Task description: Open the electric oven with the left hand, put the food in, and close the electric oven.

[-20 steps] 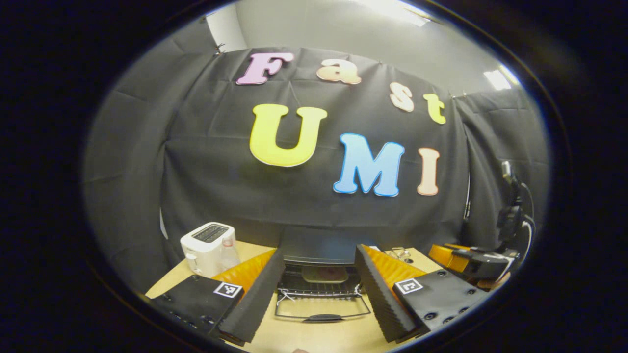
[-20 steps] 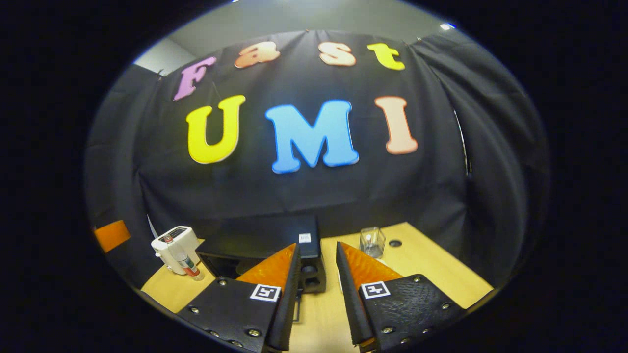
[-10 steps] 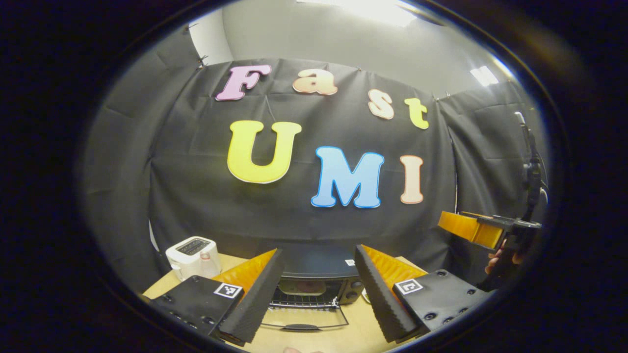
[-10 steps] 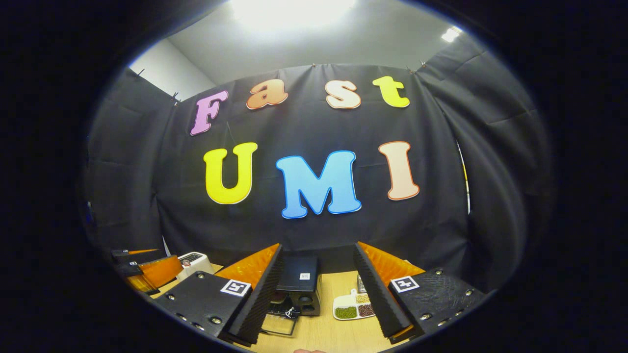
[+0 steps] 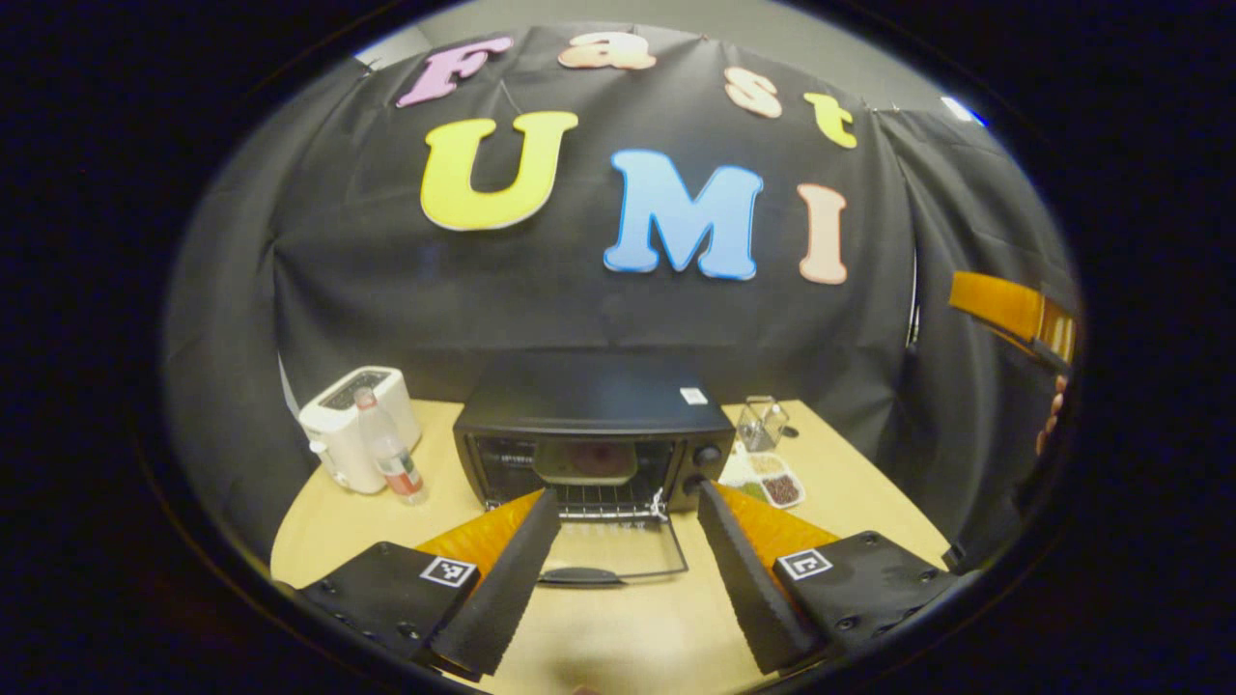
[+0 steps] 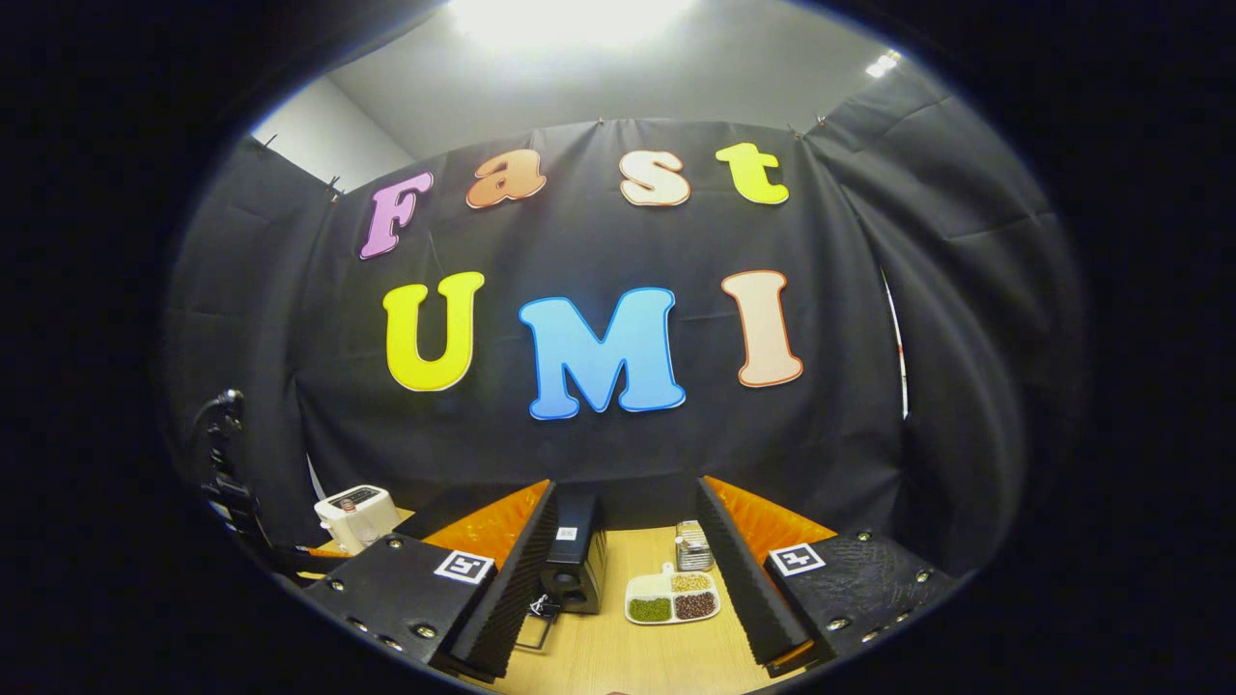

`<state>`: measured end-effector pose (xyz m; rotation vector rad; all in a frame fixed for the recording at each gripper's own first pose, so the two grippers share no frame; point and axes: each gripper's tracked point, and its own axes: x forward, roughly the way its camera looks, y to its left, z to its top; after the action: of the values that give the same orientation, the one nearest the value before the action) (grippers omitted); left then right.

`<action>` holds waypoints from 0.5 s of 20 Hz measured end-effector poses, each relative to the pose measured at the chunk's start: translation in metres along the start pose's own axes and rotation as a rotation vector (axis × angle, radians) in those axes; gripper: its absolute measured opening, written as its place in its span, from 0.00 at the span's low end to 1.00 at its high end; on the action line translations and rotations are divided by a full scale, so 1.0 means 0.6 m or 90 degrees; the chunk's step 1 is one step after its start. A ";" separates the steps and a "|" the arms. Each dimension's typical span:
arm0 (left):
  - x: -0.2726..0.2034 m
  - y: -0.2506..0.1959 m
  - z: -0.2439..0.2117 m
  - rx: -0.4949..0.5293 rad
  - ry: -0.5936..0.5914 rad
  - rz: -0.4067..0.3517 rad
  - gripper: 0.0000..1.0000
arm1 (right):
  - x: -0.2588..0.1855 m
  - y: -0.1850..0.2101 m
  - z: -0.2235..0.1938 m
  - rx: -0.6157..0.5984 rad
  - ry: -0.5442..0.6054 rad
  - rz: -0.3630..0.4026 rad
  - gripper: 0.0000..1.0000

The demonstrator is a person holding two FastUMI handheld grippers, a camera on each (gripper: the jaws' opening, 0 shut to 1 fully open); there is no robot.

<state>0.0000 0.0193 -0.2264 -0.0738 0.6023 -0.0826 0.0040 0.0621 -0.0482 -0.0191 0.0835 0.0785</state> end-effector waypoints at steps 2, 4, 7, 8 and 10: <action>0.023 0.004 -0.037 0.013 0.032 0.004 0.99 | -0.003 -0.015 -0.011 0.004 0.009 -0.011 0.89; 0.042 0.010 -0.082 0.024 0.075 0.007 0.98 | -0.003 -0.030 -0.008 0.009 0.017 -0.026 0.89; 0.068 0.031 -0.151 0.024 0.154 0.025 0.98 | -0.006 -0.030 -0.032 0.018 0.030 -0.031 0.89; 0.095 0.025 -0.189 0.020 0.185 0.024 1.00 | -0.006 -0.036 -0.040 0.018 0.036 -0.034 0.88; 0.121 0.030 -0.238 0.015 0.242 0.022 0.98 | -0.004 -0.045 -0.049 0.019 0.045 -0.042 0.89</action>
<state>-0.0207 0.0233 -0.3861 -0.0241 0.9822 -0.0711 0.0013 0.0346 -0.0770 0.0054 0.1547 0.0103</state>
